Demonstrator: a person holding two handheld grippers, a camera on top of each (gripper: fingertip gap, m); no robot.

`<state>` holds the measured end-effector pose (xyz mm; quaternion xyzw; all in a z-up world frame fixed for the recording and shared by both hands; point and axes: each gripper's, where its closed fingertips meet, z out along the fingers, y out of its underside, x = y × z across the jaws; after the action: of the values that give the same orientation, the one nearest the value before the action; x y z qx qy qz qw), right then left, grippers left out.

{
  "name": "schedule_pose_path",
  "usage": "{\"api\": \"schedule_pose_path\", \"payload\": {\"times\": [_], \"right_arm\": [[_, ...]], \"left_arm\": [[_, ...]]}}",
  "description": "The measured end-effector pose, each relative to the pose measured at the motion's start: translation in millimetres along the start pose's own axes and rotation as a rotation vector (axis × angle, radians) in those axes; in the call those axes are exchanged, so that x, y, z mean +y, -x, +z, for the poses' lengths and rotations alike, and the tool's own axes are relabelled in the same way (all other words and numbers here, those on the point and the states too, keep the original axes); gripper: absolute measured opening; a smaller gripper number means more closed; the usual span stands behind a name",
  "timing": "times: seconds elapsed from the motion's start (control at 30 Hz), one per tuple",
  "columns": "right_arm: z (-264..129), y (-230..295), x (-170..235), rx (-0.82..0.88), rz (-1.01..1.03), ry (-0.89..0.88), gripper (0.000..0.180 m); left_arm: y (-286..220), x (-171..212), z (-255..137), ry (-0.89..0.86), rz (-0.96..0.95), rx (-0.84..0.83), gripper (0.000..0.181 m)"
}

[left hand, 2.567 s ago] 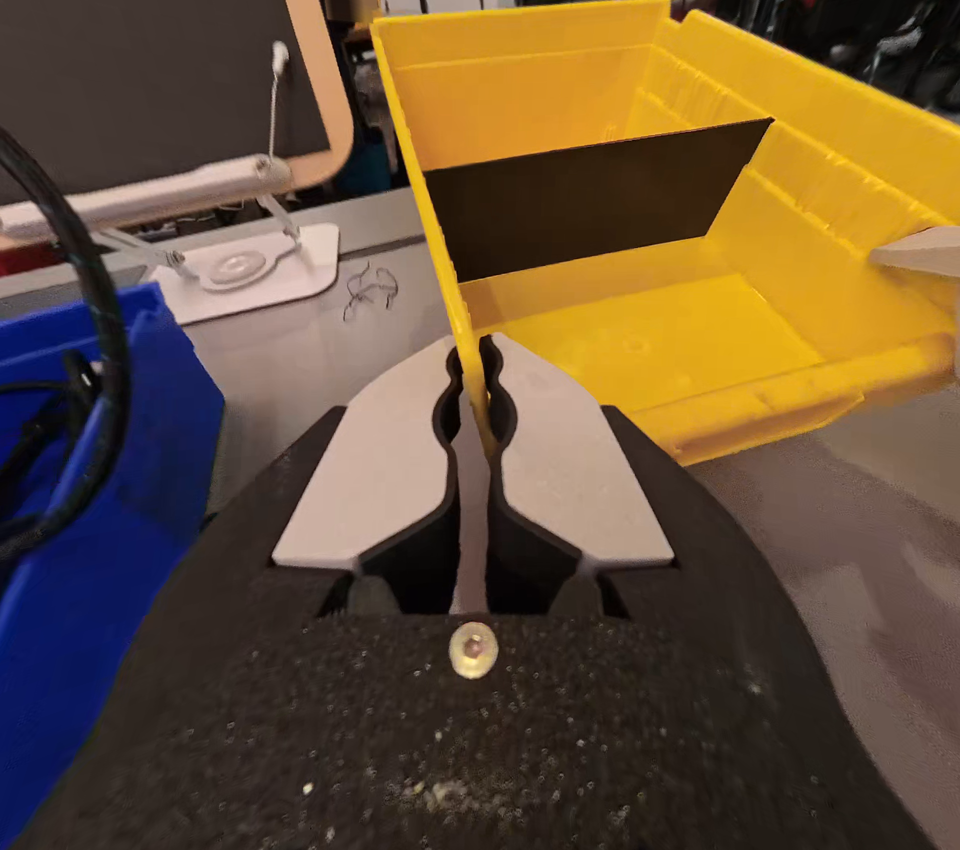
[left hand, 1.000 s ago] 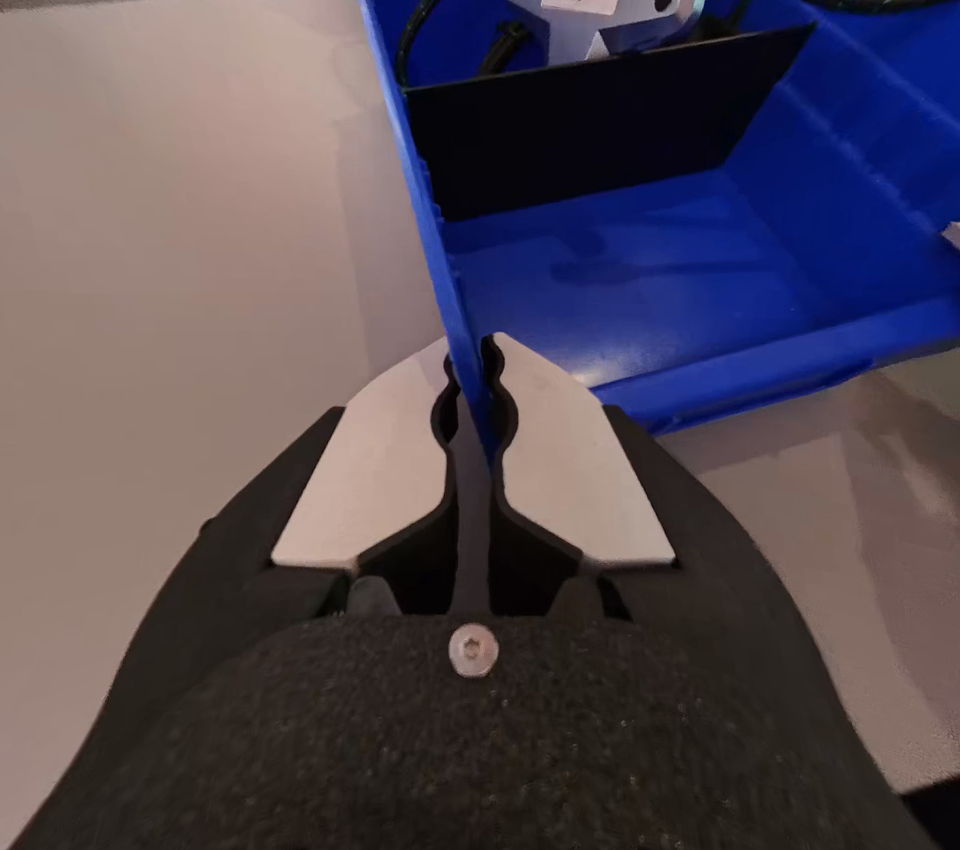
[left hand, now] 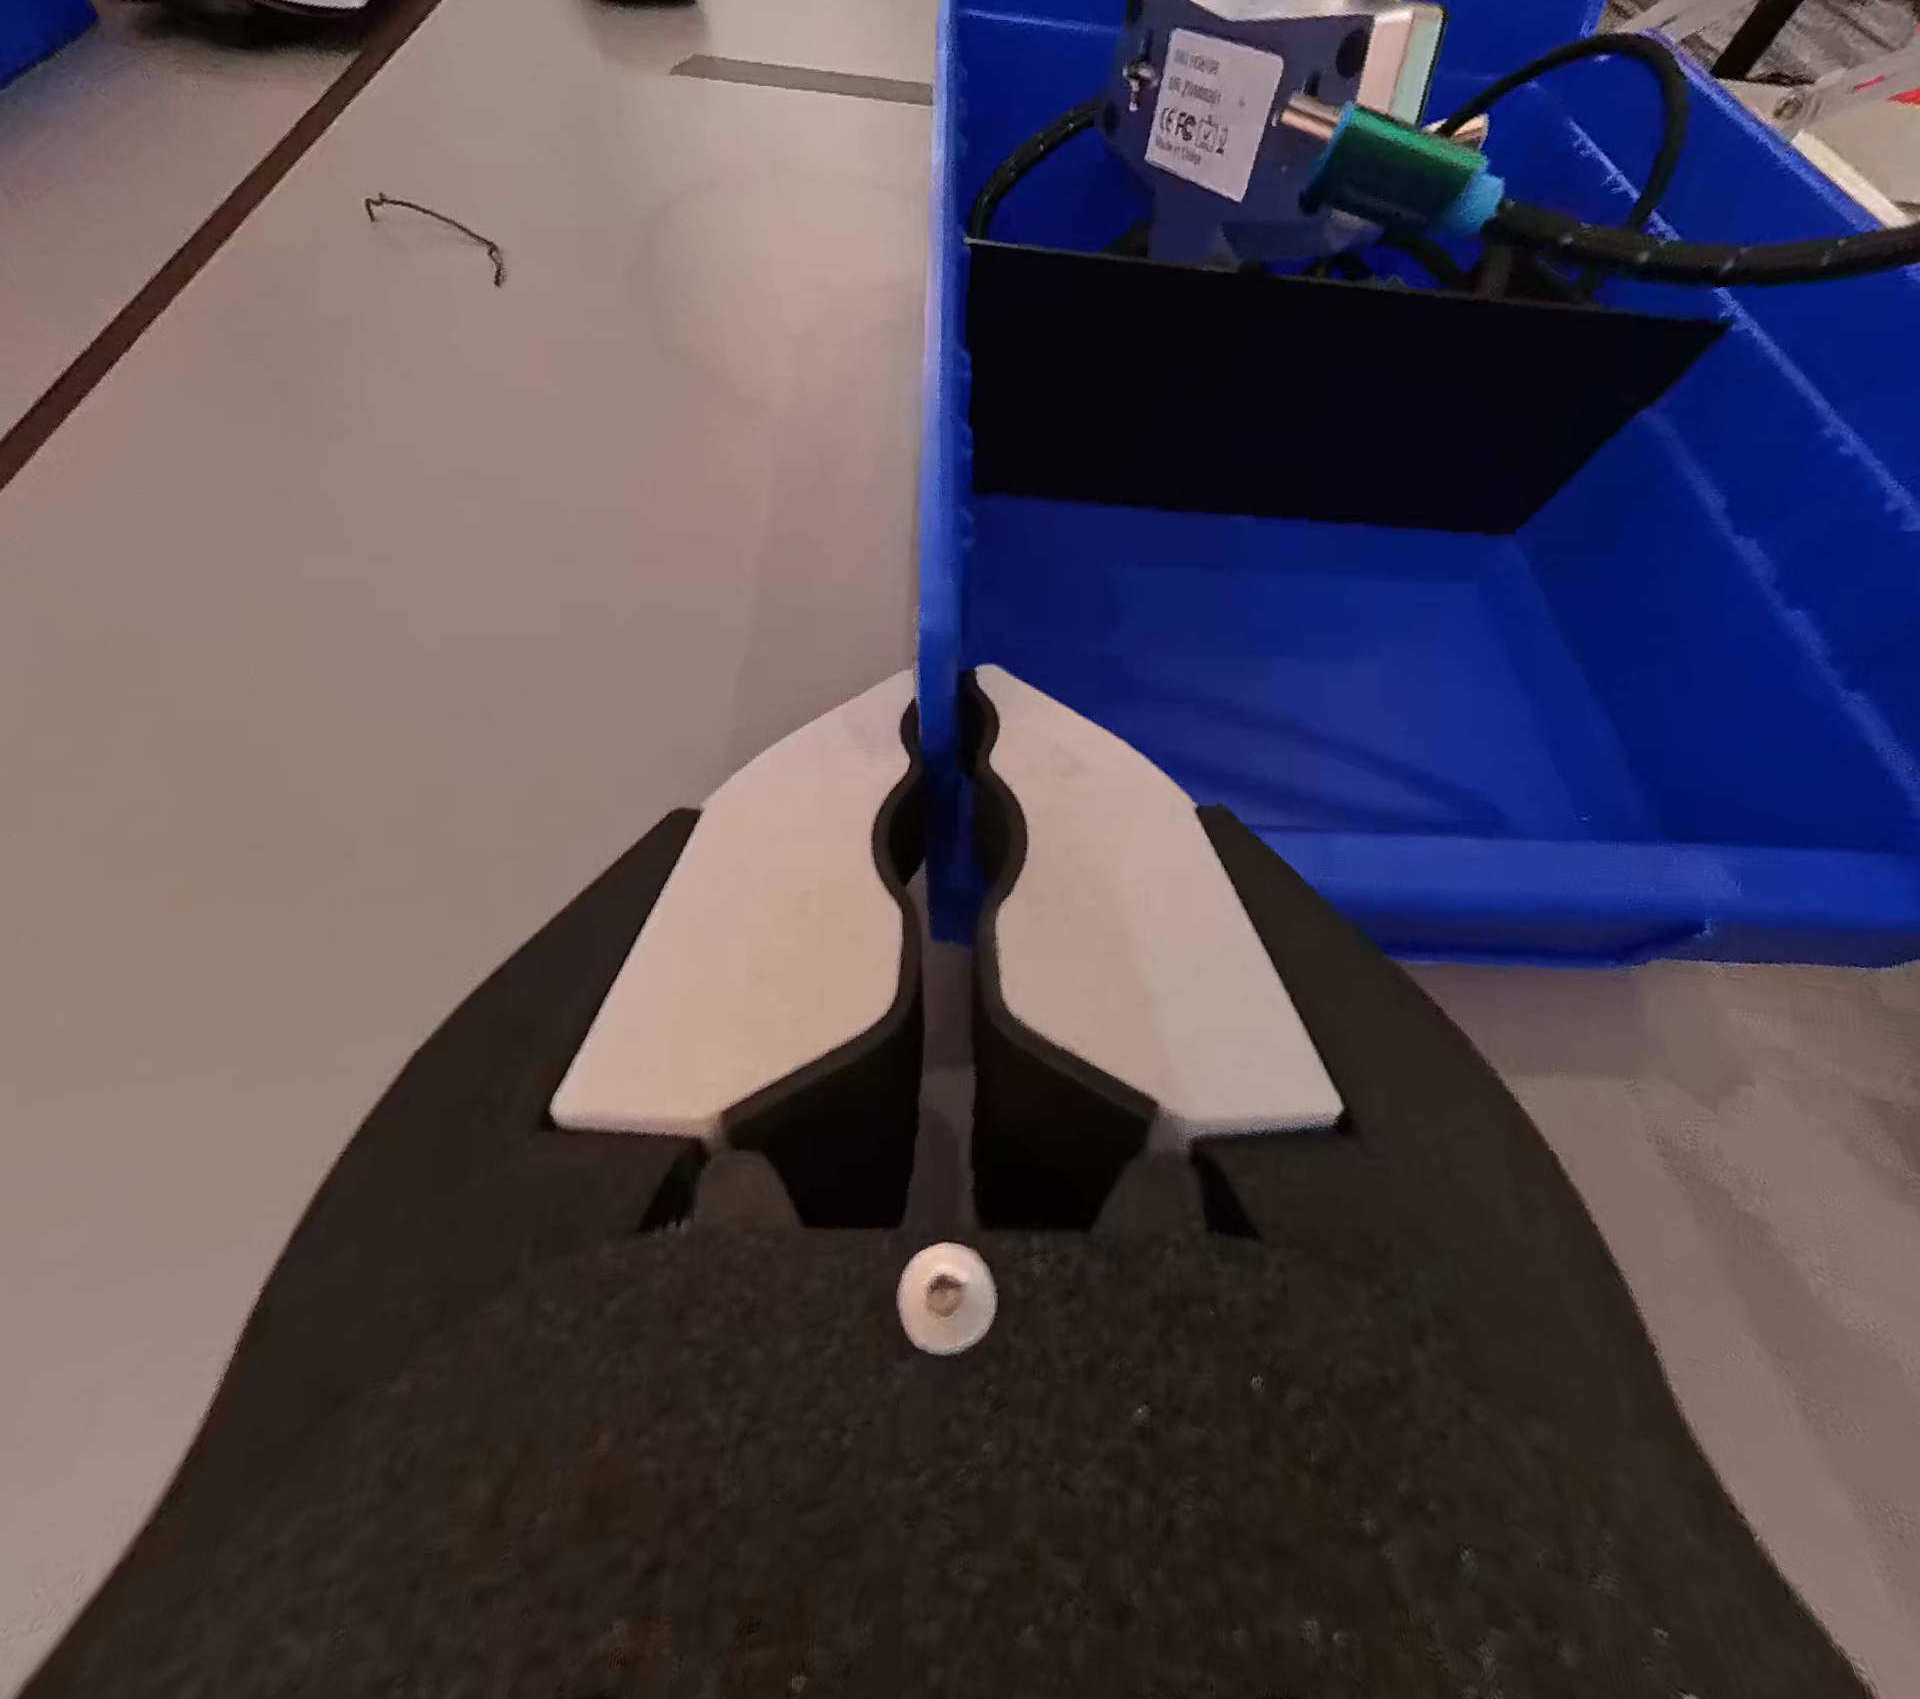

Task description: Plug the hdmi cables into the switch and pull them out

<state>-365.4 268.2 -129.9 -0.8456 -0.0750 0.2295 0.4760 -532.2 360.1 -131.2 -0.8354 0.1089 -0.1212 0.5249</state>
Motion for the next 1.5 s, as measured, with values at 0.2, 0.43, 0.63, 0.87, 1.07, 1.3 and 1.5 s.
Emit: {"api": "schedule_pose_path", "payload": {"times": [0.2,0.43,0.63,0.87,1.07,1.3,1.5], "right_arm": [[-97.2,-31.0,10.2,-0.165,-0.189,0.056,0.034],[-221.8,-185.7,-2.7,-0.023,0.039,-0.150,0.035],[-337.7,-306.2,9.3,0.144,0.272,-0.421,0.035],[-389.5,-381.6,2.1,0.618,0.063,-0.474,0.049],[-350.5,-366.4,8.8,0.568,-0.020,-0.380,0.049],[-337.4,-357.6,12.8,0.504,0.025,-0.363,0.049],[-328.1,-353.0,20.4,0.467,0.017,-0.315,0.048]], "left_arm": [[-5.1,-14.2,-15.9,-0.077,-0.037,-0.014,0.019],[-13.0,-5.9,-32.7,-0.039,-0.005,-0.015,0.031],[-44.2,-7.8,-55.4,-0.059,0.112,0.067,0.034],[-128.0,-5.4,-77.7,-0.137,-0.008,0.272,0.028],[-151.9,4.0,-58.3,-0.097,0.097,0.298,0.028],[-136.7,5.9,-48.3,-0.080,0.096,0.264,0.027],[-140.7,9.9,-47.5,-0.055,0.079,0.312,0.027]]}}
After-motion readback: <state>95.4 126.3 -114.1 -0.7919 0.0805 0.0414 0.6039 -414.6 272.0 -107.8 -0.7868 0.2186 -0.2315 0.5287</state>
